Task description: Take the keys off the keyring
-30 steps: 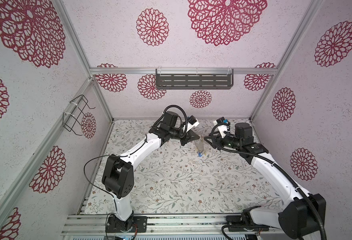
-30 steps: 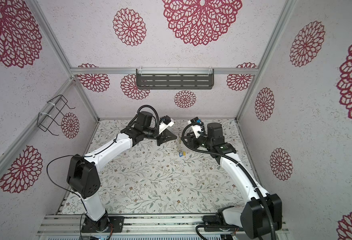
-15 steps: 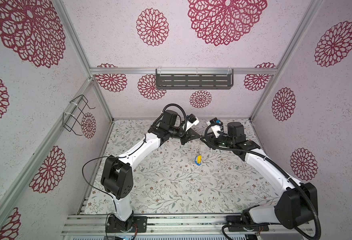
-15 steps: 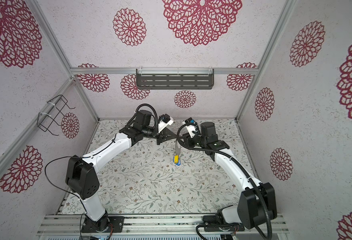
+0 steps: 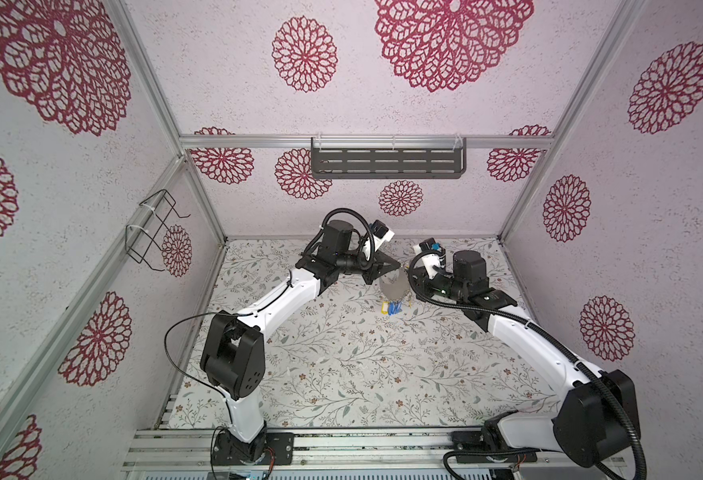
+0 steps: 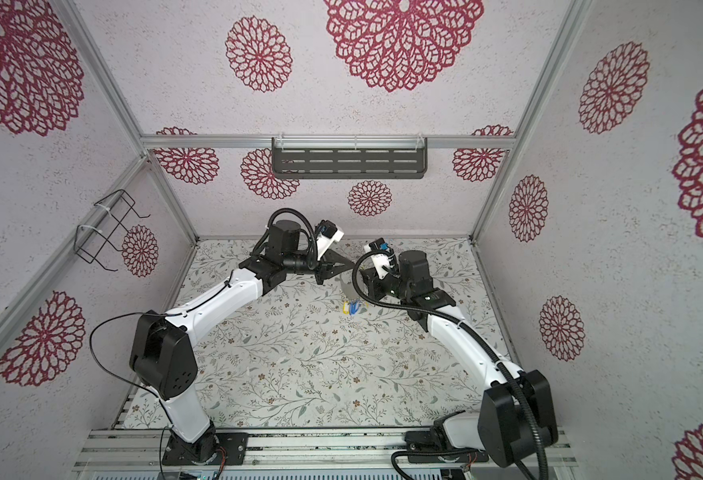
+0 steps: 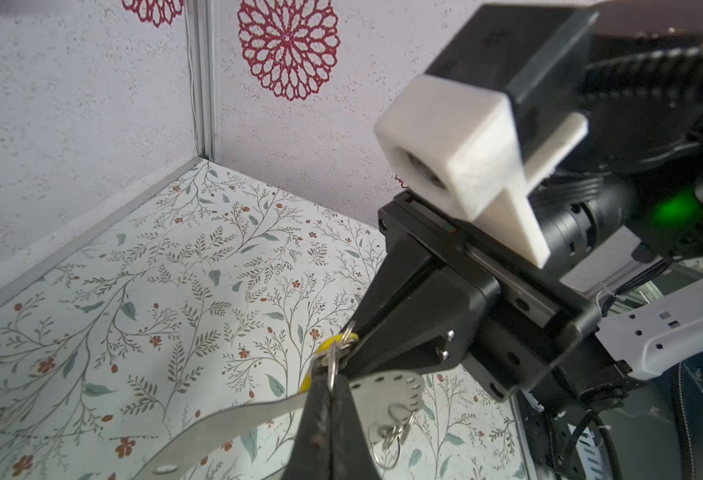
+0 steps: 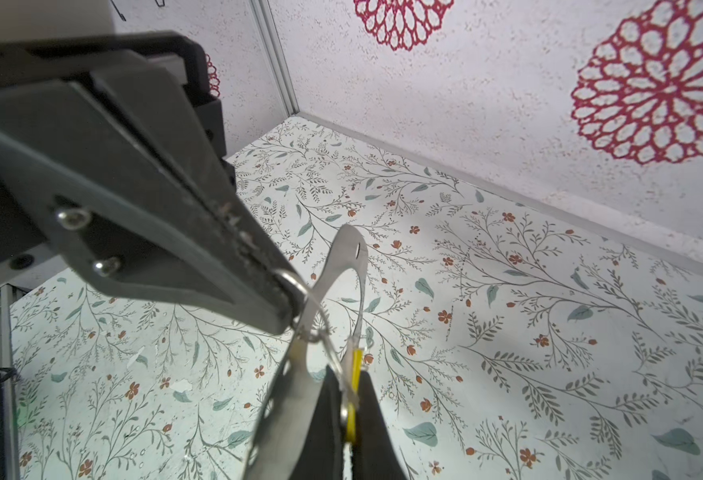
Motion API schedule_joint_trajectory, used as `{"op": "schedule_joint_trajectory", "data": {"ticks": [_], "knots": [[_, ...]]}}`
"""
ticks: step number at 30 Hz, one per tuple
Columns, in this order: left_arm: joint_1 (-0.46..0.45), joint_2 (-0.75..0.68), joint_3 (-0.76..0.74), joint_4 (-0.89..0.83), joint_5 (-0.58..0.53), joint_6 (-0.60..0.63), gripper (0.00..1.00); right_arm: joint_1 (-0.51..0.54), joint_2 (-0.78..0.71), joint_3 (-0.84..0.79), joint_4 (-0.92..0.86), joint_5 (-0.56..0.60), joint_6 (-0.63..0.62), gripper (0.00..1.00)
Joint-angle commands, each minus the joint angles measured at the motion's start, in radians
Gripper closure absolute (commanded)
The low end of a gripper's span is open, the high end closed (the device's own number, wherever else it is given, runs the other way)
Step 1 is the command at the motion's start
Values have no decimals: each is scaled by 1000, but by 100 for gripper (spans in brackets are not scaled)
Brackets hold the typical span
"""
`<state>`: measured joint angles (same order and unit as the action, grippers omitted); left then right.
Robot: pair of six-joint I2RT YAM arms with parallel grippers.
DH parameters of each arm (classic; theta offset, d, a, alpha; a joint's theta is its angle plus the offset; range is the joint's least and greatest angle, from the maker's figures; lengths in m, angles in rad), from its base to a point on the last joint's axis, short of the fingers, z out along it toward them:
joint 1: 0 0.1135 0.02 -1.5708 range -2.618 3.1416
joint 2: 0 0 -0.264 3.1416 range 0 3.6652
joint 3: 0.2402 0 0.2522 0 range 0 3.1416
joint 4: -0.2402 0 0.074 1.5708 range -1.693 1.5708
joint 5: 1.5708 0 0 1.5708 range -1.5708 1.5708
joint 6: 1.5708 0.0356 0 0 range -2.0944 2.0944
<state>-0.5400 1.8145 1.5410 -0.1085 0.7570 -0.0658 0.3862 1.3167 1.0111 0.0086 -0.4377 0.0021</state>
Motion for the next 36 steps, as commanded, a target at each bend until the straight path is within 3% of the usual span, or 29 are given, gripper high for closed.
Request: {"op": "schedule_joint_trajectory", "data": {"ticks": [1, 9, 17, 21, 24, 27, 28, 33, 36], "knots": [[7, -45, -7, 214, -93, -182, 100, 21, -49, -42, 49, 32, 61, 100], [-68, -86, -239, 649, -324, -390, 100, 103, -9, -43, 144, 18, 122, 100], [-116, -95, -349, 827, -567, -462, 100, 175, 59, -54, 261, 15, 190, 100], [-123, -103, -401, 918, -649, -460, 100, 185, 41, -86, 306, 100, 223, 100], [-119, -126, -427, 941, -669, -449, 100, 185, -6, -132, 316, 282, 267, 100], [-106, -156, -450, 946, -662, -464, 100, 183, -55, -171, 309, 415, 314, 100], [-103, -165, -460, 957, -648, -470, 100, 181, -68, -176, 311, 402, 320, 100], [-60, -183, -416, 941, -344, -567, 100, 180, -85, -60, 162, 117, 331, 100], [-48, -214, -402, 878, -259, -573, 100, 173, -123, -37, 80, 98, 328, 100]]}}
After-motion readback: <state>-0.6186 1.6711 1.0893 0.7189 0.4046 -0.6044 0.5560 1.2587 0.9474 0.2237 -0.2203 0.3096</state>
